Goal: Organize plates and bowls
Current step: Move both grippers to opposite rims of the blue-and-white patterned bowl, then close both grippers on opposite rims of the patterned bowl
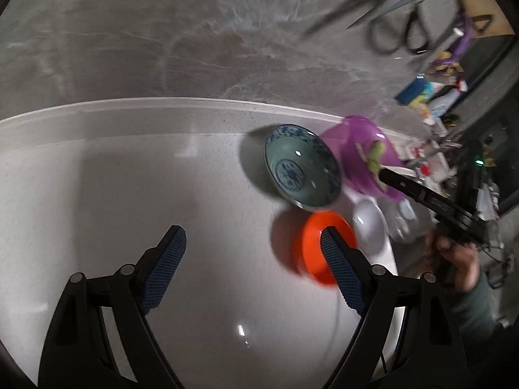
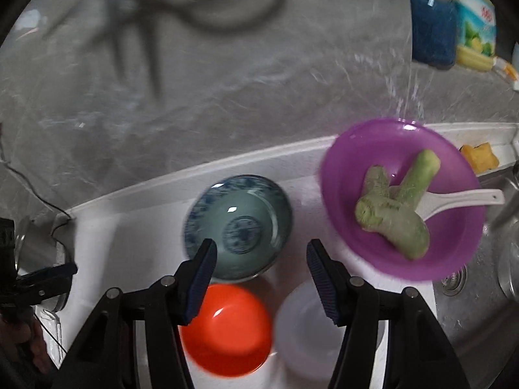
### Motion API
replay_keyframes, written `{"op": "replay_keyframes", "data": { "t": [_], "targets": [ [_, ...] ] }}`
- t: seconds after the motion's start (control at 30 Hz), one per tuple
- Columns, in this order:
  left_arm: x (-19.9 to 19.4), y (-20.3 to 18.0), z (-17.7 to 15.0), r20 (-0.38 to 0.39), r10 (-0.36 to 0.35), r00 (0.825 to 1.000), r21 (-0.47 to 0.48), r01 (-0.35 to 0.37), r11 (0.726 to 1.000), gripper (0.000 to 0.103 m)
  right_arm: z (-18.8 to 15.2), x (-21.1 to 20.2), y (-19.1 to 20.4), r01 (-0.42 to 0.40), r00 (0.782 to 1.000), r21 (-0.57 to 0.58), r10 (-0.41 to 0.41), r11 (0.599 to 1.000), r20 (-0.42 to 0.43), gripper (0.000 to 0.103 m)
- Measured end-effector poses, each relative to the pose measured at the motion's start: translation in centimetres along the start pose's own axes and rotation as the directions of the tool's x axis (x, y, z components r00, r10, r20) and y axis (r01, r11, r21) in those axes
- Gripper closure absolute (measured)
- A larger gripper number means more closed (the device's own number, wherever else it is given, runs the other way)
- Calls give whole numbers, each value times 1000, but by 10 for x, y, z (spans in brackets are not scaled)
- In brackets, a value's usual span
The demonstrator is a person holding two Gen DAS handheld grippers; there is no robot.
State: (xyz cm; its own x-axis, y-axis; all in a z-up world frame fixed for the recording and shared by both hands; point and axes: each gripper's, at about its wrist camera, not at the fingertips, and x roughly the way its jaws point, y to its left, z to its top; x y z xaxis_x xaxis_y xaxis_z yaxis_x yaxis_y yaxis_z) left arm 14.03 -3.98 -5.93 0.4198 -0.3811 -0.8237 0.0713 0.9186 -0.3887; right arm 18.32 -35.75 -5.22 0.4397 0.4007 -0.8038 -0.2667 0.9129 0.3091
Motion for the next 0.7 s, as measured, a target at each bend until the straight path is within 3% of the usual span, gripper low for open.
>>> {"op": "replay_keyframes", "data": {
  "t": [0.1, 0.27, 0.47, 0.7],
  "targets": [
    [40, -5, 16, -39, -14, 999, -29, 13, 1000, 19, 4, 19, -15, -12, 997, 45, 15, 999, -72, 42],
    [80, -5, 24, -103, -13, 995, 24, 16, 1000, 19, 5, 34, -19, -17, 994, 80, 25, 997, -104, 43],
    [111, 1, 49, -132, 2, 991, 73, 8, 997, 19, 10, 54, -14, 44, 990, 96, -31, 994, -139, 46],
    [142, -1, 54, -171, 52, 984, 139, -28, 990, 19, 11, 79, -7, 122, 971, 118, -94, 986, -221, 46]
  ]
}}
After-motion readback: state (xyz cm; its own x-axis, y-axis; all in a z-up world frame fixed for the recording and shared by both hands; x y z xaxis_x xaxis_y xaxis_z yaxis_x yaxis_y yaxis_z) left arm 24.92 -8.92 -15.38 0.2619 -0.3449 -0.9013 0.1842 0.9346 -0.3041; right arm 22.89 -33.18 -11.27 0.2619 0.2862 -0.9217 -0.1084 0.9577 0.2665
